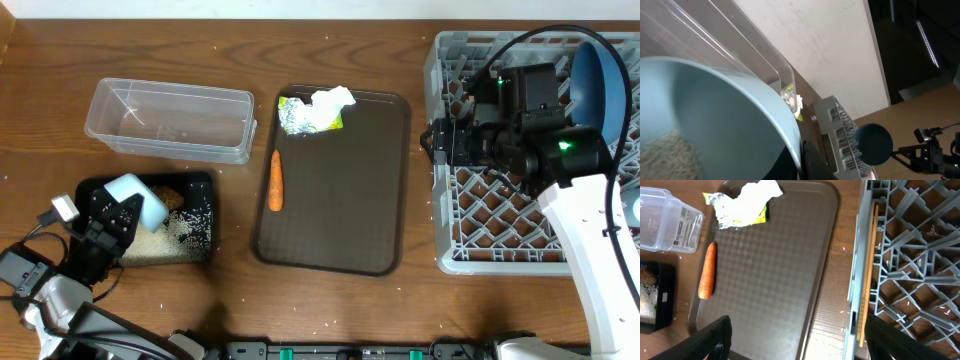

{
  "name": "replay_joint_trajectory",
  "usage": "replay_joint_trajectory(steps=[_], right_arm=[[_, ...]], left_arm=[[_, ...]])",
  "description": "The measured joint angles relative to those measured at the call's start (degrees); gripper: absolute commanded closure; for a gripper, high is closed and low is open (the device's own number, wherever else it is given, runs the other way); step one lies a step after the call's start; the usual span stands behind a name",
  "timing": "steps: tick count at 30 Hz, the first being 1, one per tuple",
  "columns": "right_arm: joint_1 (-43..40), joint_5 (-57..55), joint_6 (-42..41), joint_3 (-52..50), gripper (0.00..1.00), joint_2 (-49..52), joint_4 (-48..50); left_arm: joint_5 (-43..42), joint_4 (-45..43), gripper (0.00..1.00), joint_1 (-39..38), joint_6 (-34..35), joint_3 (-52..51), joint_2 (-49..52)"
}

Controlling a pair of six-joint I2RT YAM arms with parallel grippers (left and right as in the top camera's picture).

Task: Sort waste into correct bins and load items into the dishwasher rack
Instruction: 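Tip the bowl with the left gripper to pour rice onto the black tray, then bring the bowl right and hand it to the right gripper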

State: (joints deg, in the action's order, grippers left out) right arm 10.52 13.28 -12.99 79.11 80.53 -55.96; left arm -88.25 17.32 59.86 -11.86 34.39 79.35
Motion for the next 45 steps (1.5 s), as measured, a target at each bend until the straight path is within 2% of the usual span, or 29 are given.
replay_joint_trajectory(steps=[11,13,18,27,34,41,45], right_arm=[[0.0,0.0,0.0,0.0,0.20,0.0,0.0],[0.0,0.0,0.0,0.0,0.20,0.0,0.0],[0.0,0.0,0.0,0.0,0.21,0.0,0.1],[0.0,0.0,0.0,0.0,0.21,0.0,-0.2],[0.0,0.1,-0.1,0.0,0.21,0.0,-0.4],[0.0,0.1,-0.2,0.0,0.21,0.0,-0.5],[0.0,0.2,-0.2,0.0,0.21,0.0,-0.5]], left_arm=[[3.5,0.0,0.94,-0.7,0.1,-0.1,0.0],[5.1,-0.9,0.94,-0.8,1.8,-0.2,0.0],[4.0,-4.0,0.94,-0.5,4.1,-0.3,0.0],[1.4,-3.2,0.94,-0.8,5.1,-0.3,0.0],[3.8,-4.0,0.94,-3.0,4.8,-0.8,-0.3],[1.0,-5.3,0.94,-4.8,8.2,-0.9,-1.3],[1.3,-6.1,0.94,-8.3,10.8,-0.9,-5.7]])
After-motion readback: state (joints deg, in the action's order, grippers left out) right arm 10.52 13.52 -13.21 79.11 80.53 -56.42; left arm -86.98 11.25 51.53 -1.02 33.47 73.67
